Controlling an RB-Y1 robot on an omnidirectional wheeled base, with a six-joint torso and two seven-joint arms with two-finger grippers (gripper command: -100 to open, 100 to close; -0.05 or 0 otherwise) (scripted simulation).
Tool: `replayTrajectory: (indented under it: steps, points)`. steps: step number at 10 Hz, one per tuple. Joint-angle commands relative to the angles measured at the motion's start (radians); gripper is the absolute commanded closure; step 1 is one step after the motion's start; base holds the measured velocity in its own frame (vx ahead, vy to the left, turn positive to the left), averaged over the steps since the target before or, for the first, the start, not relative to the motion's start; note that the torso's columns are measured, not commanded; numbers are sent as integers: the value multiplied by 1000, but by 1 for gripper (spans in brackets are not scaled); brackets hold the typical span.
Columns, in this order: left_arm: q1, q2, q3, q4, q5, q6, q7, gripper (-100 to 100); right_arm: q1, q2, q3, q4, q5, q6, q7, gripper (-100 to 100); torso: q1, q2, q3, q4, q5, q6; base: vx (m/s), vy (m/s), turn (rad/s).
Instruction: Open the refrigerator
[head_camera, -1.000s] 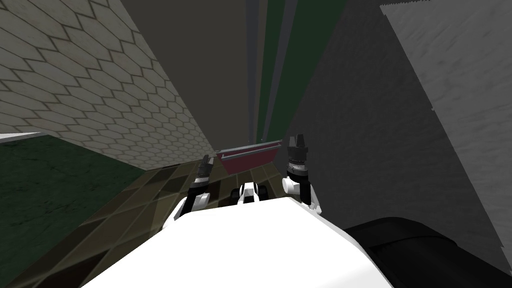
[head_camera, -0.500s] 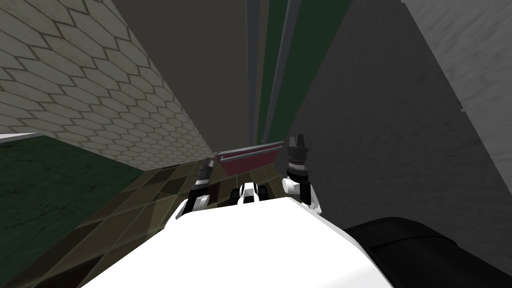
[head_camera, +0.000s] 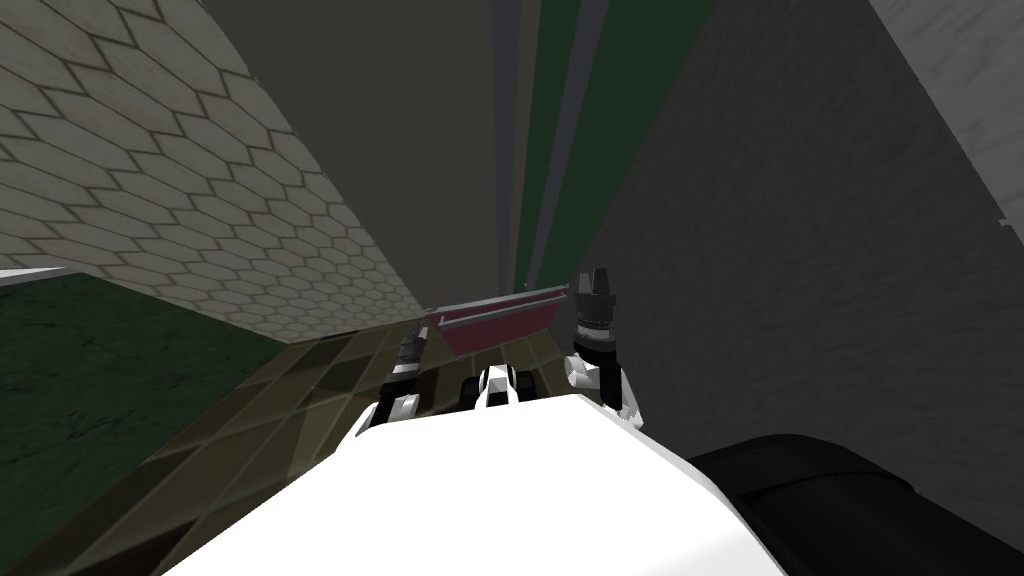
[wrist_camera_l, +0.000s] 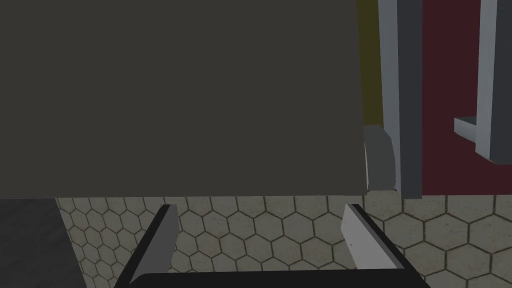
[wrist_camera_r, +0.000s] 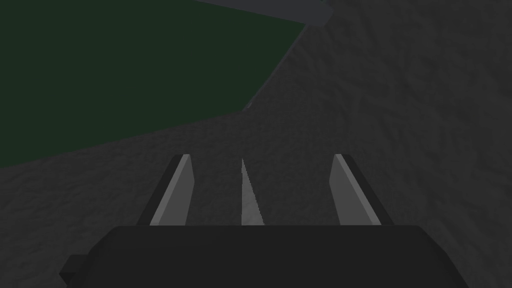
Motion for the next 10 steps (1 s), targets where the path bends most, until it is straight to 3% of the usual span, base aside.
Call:
replayTrajectory:
  steps: [1, 6, 10]
  points:
    - [-9, 1, 6, 67, 1, -25, 0, -100, 0, 0, 0, 0, 0, 0, 0, 0, -1, -1, 0, 0, 0, 0, 72, -8, 13]
    - [-50, -11, 22, 256, 0, -101, -7, -100, 0, 0, 0, 0, 0, 0, 0, 0, -2, 1, 1, 0, -1, 0, 89, -15, 23]
    - [-69, -22, 30, 355, 0, -134, -11, -100, 0, 0, 0, 0, 0, 0, 0, 0, 0, 2, 1, 1, 0, 0, 61, -11, 14]
